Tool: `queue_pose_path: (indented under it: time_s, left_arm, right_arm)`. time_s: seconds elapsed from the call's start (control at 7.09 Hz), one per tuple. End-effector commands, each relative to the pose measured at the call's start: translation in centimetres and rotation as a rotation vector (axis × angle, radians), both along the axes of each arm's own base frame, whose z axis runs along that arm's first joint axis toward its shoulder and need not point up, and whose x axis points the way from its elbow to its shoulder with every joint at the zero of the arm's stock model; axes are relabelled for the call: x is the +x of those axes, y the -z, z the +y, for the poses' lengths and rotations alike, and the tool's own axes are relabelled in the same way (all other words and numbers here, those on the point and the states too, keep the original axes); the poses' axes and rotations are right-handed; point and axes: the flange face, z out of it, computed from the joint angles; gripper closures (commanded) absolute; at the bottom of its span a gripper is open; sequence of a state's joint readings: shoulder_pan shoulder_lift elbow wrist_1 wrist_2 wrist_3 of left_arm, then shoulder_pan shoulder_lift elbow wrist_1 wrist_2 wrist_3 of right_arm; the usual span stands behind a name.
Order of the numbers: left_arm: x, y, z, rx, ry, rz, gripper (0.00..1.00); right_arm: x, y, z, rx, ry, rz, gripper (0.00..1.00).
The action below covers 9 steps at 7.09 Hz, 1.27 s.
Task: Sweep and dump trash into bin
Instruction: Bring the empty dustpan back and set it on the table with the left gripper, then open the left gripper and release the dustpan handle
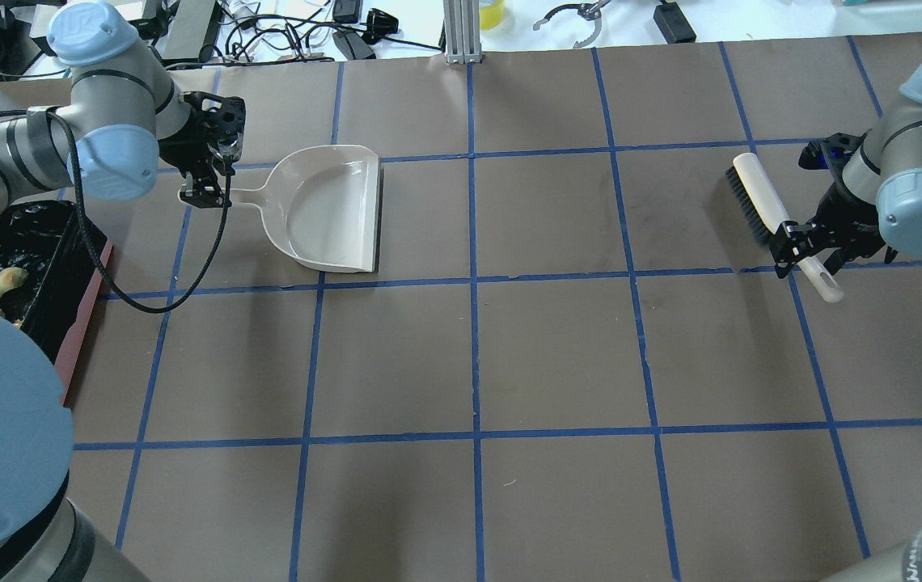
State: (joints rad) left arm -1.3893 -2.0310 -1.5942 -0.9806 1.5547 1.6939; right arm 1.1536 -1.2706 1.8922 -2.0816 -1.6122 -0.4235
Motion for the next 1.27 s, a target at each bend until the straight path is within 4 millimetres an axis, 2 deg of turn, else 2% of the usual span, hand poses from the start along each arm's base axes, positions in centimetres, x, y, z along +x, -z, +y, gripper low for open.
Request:
queue_pose_path:
  time_s: [0.0, 0.14, 0.42, 0.56, 0.85, 0.99, 1.13]
  left_arm:
    - [-5.3, -5.2, 2.3, -0.042, -0.162, -0.040, 0.00]
    - [-7.1, -8.8, 4.9, -0.021, -0.282, -0.052, 0.00]
    - [-7.3, -15.2, 12.1, 0.082, -0.684, -0.086, 0.00]
    - [-7.6, -17.8, 14.6, 0.072, -0.916, -0.080, 0.00]
    - [-8.1, -20.5, 17.2, 0.034, -1.348, -0.043, 0.00]
    - [-9.1, -21.8, 17.9, -0.005, -1.449, -0.023, 0.00]
    - [-10.5, -22.0, 18.4, -0.012, -1.528, -0.002, 0.00]
  right_arm:
    - [0.1, 0.0, 0.2, 0.007, 0.006, -0.004, 0.23]
    - [0.2, 0.1, 0.3, 0.009, 0.019, -0.007, 0.22]
    - [0.4, 0.1, 0.3, 0.002, 0.037, -0.030, 0.21]
    - [0.5, 0.2, 0.3, 0.004, 0.047, -0.033, 0.21]
    - [0.7, 0.1, 0.3, -0.003, 0.072, -0.050, 0.20]
    - [0.9, 0.0, 0.2, -0.006, 0.073, -0.055, 0.20]
    - [1.0, 0.2, 0.4, 0.004, 0.077, -0.075, 0.20]
